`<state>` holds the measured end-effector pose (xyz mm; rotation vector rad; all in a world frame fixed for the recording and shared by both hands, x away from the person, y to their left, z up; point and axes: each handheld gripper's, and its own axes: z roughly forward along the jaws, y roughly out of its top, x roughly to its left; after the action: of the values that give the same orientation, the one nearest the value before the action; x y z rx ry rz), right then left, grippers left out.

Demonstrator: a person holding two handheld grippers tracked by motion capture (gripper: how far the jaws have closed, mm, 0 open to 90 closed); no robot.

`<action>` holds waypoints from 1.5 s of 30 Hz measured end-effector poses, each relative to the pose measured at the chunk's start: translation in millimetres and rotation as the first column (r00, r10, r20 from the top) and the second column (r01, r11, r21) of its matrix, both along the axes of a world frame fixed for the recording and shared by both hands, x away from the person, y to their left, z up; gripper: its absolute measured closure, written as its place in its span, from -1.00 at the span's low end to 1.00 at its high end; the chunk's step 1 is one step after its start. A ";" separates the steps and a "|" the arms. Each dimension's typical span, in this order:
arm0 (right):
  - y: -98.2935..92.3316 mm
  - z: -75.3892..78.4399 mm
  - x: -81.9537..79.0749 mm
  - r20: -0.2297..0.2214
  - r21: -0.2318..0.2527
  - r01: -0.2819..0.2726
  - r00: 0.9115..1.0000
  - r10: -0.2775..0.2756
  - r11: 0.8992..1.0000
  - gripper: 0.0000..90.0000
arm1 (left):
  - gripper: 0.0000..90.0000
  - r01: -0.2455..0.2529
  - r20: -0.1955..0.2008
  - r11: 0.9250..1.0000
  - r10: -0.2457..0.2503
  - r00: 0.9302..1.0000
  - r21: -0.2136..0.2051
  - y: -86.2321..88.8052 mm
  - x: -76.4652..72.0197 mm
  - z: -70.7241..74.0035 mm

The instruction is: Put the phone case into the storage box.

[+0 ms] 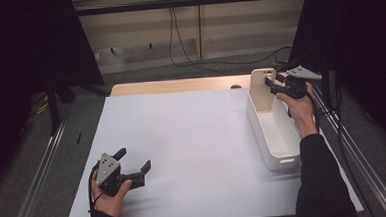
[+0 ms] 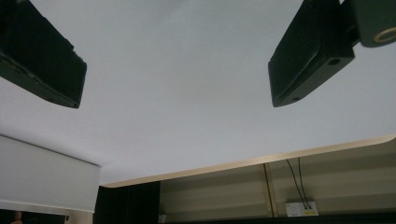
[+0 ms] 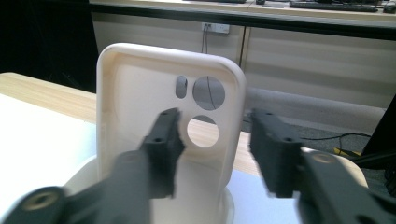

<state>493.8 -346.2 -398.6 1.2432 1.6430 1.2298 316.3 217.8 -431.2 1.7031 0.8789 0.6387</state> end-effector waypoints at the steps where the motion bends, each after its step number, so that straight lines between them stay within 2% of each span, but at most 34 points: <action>1: 0.4 0.1 -0.1 -0.003 -0.001 0.005 1.000 -0.005 1.000 -0.10 | -0.90 -0.008 0.011 1.000 0.008 1.000 -0.003 0.6 -0.8 0.9; 3: 0.8 0.5 -0.3 -0.006 0.008 0.013 1.000 -0.013 1.000 -0.24 | -0.88 -0.016 0.022 1.000 0.016 1.000 -0.008 1.9 -1.0 2.2; 6: 0.1 1.4 -0.1 -0.004 0.024 0.015 1.000 -0.015 1.000 -0.44 | -0.89 -0.013 0.012 1.000 0.013 1.000 -0.023 1.7 0.6 0.8; 9: 1.1 2.2 -0.5 0.007 0.022 0.054 0.998 -0.054 0.998 -0.80 | -0.89 -0.004 0.006 0.999 0.005 1.000 -0.047 -0.6 0.2 2.1; 12: 1.1 2.0 -0.1 0.016 0.027 0.074 0.997 -0.074 0.997 -0.93 | -0.89 0.000 0.014 0.999 0.000 1.000 -0.044 -2.5 -0.1 2.7; 19: 4.2 3.9 -3.3 -0.008 0.023 0.077 0.997 -0.077 0.997 -1.00 | -0.89 -0.006 0.019 0.999 0.007 1.000 -0.042 -3.8 -0.8 3.4; 22: 5.3 6.4 -5.7 -0.021 0.040 0.066 0.998 -0.065 0.997 -1.00 | -0.91 -0.012 0.024 0.999 0.013 1.000 -0.032 -3.6 -0.5 3.2; 24: 4.9 7.1 -6.6 -0.025 0.048 0.057 0.998 -0.056 0.997 -0.99 | -0.91 -0.022 0.021 0.999 0.023 1.000 -0.049 -2.3 -0.4 2.6; 26: 3.6 7.6 -6.9 -0.019 0.088 0.047 0.999 -0.045 0.995 -0.98 | -0.91 -0.034 0.021 0.998 0.035 0.999 -0.047 0.3 0.4 2.6; 30: 2.9 8.2 -8.4 -0.017 0.103 0.055 0.998 -0.053 0.993 -0.96 | -0.91 -0.044 0.022 0.998 0.045 0.999 -0.045 2.5 1.4 2.7; 37: 4.7 13.5 -15.5 -0.003 0.079 0.050 0.999 -0.050 0.996 -0.98 | -0.91 -0.045 0.023 0.998 0.046 0.999 -0.037 2.0 0.7 2.4; 40: 4.2 14.2 -20.0 -0.011 0.092 0.062 0.998 -0.061 0.994 -1.00 | -0.91 -0.048 0.023 0.998 0.049 0.999 -0.037 3.1 0.0 2.3; 45: 0.8 15.5 -27.3 0.004 0.101 0.043 0.999 -0.044 0.994 -1.00 | -0.91 -0.048 0.024 0.998 0.049 0.999 -0.034 2.2 -0.5 2.7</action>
<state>466.5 -345.4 -383.1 1.3285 1.5579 1.3022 315.8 220.0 -428.5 1.6453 0.9106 0.6731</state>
